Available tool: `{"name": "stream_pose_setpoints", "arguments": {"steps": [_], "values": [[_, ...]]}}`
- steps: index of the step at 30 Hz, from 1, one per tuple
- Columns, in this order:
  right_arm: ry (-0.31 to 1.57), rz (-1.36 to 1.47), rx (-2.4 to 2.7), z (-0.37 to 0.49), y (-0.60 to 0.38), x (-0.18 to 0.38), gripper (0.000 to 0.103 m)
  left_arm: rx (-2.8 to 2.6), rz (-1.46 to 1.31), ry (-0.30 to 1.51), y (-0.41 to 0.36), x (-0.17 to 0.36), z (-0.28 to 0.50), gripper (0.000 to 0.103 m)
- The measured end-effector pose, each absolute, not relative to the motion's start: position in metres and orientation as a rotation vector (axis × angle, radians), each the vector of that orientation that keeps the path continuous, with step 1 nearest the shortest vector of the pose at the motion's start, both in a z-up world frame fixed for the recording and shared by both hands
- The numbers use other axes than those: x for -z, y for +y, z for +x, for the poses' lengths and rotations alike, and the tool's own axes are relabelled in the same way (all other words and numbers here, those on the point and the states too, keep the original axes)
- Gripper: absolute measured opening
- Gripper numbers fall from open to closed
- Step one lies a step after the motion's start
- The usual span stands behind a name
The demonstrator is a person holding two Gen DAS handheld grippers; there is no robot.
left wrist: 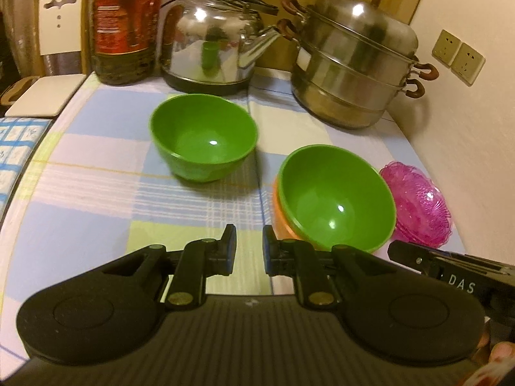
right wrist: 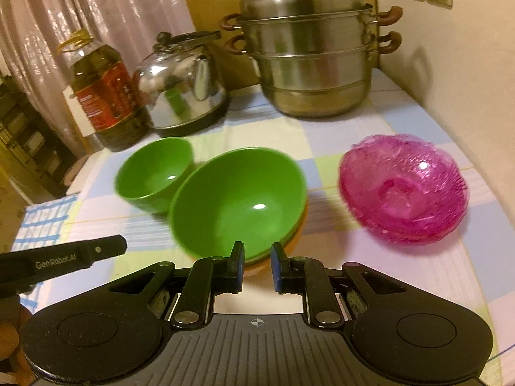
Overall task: Organize plates and bowls
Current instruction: 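Open both grippers to release the green bowl and pull back, then move both grippers to the rim of the other green bowl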
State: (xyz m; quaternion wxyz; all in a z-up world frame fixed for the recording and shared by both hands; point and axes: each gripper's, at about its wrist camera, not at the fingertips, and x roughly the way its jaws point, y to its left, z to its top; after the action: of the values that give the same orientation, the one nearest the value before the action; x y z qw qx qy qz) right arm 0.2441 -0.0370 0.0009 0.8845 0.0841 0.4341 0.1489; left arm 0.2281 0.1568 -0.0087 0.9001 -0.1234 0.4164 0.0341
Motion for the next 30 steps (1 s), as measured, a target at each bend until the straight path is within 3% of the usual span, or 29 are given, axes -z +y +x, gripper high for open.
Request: {"name": "stream_pose_setpoints", "arguments": {"steps": [15, 20, 30], "values": [[0.912, 0.167, -0.418, 0.221, 0.007, -0.015, 0.020, -0.155, -0.298, 0.833, 0.202, -0.006, 0.183, 0.017], [0.918, 0.167, -0.450, 0.219, 0.020, -0.016, 0.032, -0.179, -0.300, 0.833, 0.214, -0.010, 0.182, 0.019], [0.881, 0.111, -0.520, 0.251, 0.053, -0.031, 0.036, -0.191, -0.299, 0.826, 0.245, -0.021, 0.213, 0.024]]}}
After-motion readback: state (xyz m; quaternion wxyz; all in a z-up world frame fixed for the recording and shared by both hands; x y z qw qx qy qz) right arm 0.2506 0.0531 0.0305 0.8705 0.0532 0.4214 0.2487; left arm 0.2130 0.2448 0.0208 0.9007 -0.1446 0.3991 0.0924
